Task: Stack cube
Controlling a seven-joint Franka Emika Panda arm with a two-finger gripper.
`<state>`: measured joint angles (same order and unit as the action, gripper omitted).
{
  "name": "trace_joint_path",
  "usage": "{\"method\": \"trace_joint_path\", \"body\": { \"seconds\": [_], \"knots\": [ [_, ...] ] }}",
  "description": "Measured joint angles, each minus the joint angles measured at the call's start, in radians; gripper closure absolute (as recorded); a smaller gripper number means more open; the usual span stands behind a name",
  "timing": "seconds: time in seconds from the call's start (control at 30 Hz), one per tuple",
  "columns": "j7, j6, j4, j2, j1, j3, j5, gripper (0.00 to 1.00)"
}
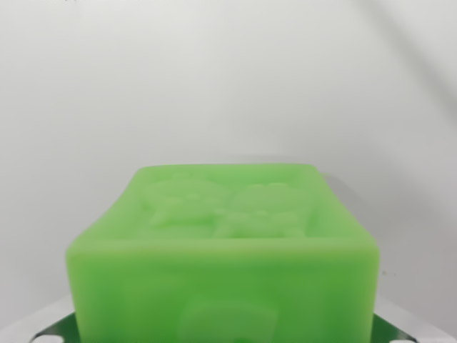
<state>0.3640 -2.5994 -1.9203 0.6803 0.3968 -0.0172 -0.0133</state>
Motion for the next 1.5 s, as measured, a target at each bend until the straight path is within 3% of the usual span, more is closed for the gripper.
{"method": "trace_joint_path", "body": {
  "seconds": [1.5],
  "knots": [
    [0.0,0.193,-0.033,-0.232,0.0,-0.001,0.0,1.0]
  ]
}}
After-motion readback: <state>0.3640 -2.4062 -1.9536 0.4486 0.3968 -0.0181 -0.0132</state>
